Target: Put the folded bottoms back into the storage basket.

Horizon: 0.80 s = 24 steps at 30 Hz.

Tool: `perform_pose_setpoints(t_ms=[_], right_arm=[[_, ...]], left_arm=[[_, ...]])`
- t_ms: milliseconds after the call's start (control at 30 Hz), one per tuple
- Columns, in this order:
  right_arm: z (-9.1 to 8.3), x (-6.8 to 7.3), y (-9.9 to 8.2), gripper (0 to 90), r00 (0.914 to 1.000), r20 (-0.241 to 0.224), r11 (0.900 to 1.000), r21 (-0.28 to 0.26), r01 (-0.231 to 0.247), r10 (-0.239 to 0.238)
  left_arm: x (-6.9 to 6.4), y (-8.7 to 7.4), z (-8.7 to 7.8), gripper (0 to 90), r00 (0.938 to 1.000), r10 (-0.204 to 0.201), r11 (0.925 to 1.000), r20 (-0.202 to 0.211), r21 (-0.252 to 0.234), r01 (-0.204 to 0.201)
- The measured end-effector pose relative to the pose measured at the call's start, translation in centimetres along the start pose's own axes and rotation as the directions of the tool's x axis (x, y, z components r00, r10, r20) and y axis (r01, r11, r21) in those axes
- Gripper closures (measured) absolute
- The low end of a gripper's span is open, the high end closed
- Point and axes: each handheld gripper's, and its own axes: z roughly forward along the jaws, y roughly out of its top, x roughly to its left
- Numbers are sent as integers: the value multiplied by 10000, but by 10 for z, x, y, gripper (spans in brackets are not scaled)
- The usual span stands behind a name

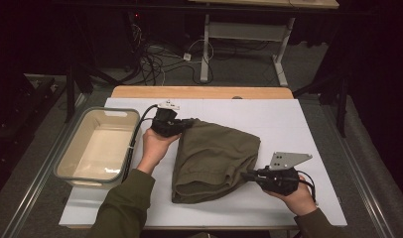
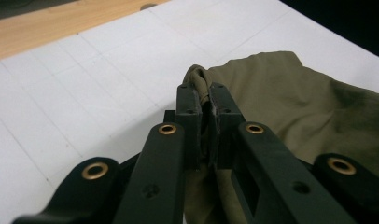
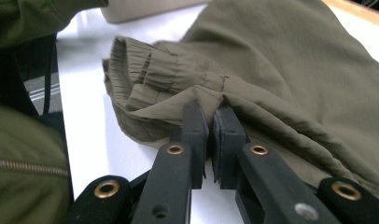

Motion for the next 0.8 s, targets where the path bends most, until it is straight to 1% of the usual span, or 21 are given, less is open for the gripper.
perform_pose_setpoints(t_ms=[100, 167, 200, 367, 567, 633, 700, 800], right_arm=[[3, -3, 9, 865, 9999, -53, 9999, -114, 116, -117], [5, -5, 14, 866, 9998, -74, 9997, -180, 182, -183], [6, -6, 16, 866, 9997, -65, 9995, -197, 236, -237], [10, -13, 31, 866, 9995, -130, 9986, -459, 265, -271], [15, -20, 53, 866, 9988, -266, 9967, -721, 385, -405], [18, -21, 61, 866, 9985, -366, 9959, -818, 385, -416], [20, -22, 68, 866, 9982, -458, 9950, -940, 343, -388], [23, -23, 81, 866, 9973, -560, 9936, -1055, 408, -469]], left_arm=[[-1, 7, -5, 829, 9999, 81, 10000, -80, -6, -81], [-2, 11, -8, 830, 9997, 80, 10000, -227, -18, -81], [-2, 13, -10, 829, 9997, 85, 10000, -221, -11, -86], [0, 26, -20, 830, 9987, 117, 9999, -500, 21, -116], [1, 44, -32, 830, 9972, 220, 9997, -717, 106, -213], [2, 49, -36, 830, 9959, 325, 9994, -843, 171, -312], [3, 53, -40, 830, 9949, 339, 9993, -949, 203, -321], [7, 58, -47, 830, 9940, 307, 9993, -1053, 225, -285]])
